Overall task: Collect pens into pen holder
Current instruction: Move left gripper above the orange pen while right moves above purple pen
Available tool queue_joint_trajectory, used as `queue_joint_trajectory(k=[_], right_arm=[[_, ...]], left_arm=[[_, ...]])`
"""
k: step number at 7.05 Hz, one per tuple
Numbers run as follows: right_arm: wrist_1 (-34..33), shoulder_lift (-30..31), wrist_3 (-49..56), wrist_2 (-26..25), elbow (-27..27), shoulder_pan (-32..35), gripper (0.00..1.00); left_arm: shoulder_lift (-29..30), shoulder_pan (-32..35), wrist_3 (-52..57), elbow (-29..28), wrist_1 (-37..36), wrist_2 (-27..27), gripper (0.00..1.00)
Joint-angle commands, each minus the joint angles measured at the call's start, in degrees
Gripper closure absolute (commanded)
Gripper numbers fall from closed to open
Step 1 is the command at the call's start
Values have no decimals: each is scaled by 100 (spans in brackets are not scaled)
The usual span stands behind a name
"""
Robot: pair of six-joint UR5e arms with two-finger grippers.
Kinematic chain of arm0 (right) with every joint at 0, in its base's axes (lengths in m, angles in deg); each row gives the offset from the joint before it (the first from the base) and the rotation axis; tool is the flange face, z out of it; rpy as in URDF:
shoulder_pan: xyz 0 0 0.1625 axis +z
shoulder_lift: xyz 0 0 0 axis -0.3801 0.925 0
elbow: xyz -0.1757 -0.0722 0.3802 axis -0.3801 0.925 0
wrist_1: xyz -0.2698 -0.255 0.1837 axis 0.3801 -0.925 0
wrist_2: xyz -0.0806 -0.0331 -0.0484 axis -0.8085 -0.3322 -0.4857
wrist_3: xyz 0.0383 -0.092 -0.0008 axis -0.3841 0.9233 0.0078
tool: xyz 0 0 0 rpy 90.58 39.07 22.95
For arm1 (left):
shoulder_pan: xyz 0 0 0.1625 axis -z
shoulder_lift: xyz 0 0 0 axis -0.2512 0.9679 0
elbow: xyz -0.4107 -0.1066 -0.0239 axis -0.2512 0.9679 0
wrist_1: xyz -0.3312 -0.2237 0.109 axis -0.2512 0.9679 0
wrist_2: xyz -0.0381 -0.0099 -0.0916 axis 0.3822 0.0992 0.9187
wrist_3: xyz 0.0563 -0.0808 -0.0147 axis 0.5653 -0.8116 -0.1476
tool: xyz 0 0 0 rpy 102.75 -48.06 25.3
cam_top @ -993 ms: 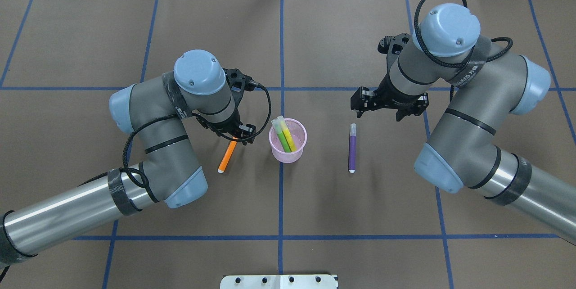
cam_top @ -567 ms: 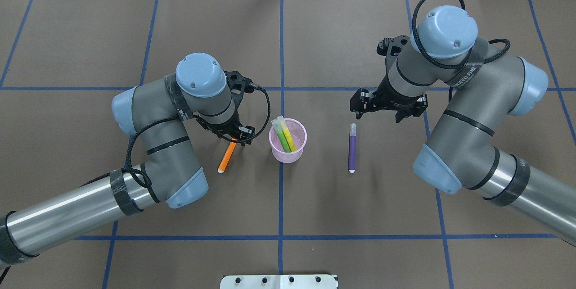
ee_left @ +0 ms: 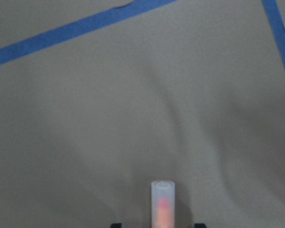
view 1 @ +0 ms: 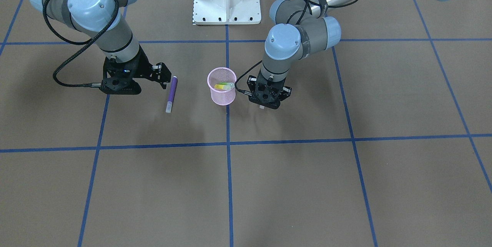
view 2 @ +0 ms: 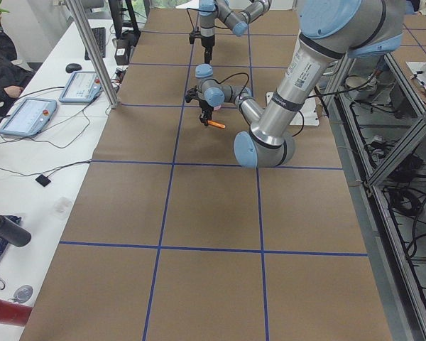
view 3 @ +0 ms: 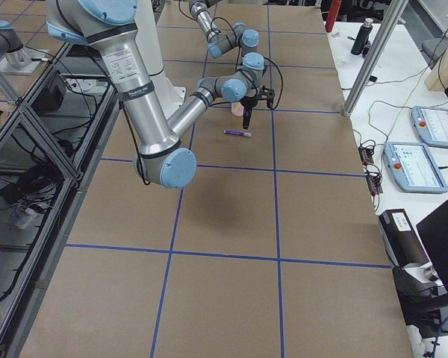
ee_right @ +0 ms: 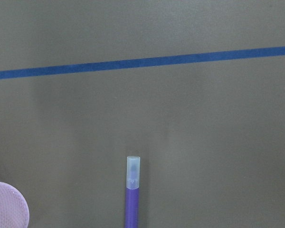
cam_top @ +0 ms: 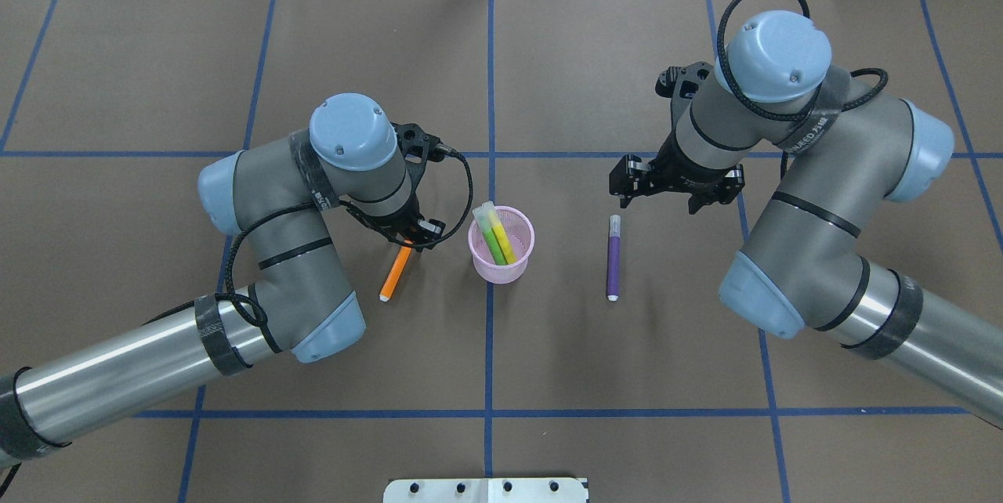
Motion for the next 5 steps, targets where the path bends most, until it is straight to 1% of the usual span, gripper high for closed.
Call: queue_joint_trajectory(k=[1,3,4,5], right_arm=[[0,-5,0,3,-1,0,0],[9,4,0,46,-1,0,0],[9,4,0,46,-1,0,0],[9,4,0,38,-1,0,0]], left_arm=[[1,-10,8,-7,0,-1,55],[1,-28,8,-7,0,-9,55],[10,-28,-10,-7,0,-10,60],[10,-36,-19,-7,-8,-10,74]])
